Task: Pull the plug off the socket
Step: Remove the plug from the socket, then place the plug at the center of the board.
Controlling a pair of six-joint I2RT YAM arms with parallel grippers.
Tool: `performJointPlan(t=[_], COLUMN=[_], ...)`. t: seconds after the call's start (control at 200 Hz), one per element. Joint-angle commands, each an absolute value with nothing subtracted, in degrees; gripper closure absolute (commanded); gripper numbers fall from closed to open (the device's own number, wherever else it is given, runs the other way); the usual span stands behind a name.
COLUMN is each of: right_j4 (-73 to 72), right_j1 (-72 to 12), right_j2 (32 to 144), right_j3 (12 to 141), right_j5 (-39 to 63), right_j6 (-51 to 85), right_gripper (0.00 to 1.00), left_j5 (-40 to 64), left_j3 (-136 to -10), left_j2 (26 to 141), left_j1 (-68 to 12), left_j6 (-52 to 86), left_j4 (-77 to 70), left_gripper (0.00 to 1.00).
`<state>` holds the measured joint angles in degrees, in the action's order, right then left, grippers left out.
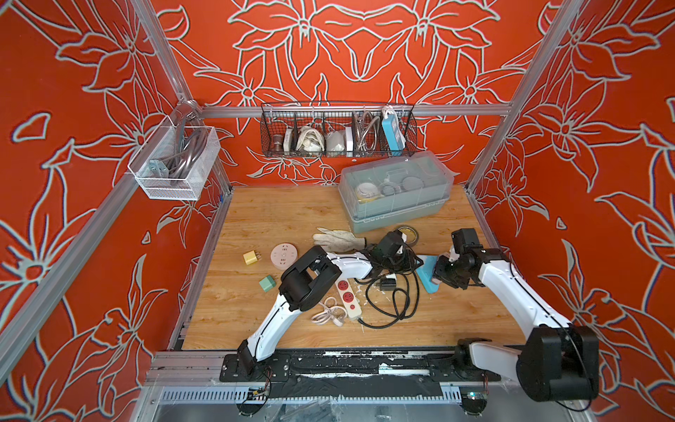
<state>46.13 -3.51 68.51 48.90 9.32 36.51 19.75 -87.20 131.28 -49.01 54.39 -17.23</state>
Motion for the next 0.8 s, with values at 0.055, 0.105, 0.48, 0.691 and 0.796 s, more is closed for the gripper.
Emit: performJointPlan(t=[0.055,0.105,0.48,0.691,0.796], right_j4=[44.6,44.7,46.7,45.6,41.4], right_j1=[-2.7,-2.7,-2.6,-2.3,-2.0], right_j2=[65.6,65.8,53.9,48.5,48.8], right_j3=[52.4,53.0,48.7,40.4,36.0], right_j5=[6.7,6.1,-9.6,-15.2,-13.3], right_j6=[40.5,40.0,38.5,41.9,43.3], right_gripper=[1.0,1.0,1.0,1.0,1.0], left_j5=[11.4,11.5,14.6,15.6,15.8], left_j3=[-82.0,-81.5,-82.2,-82.2,-82.6], left_j2=[135.3,135.5,137.1,137.4,137.7], left_j1=[-47.9,-47.8,-47.9,-47.9,-48.2], left_j6=[47.2,47.4,49.4,50.0,50.3], left_j4=[-0.9,-1.4,-3.2,-3.7,-4.0], left_gripper=[0.95,0.94,0.93,0.93,0.93])
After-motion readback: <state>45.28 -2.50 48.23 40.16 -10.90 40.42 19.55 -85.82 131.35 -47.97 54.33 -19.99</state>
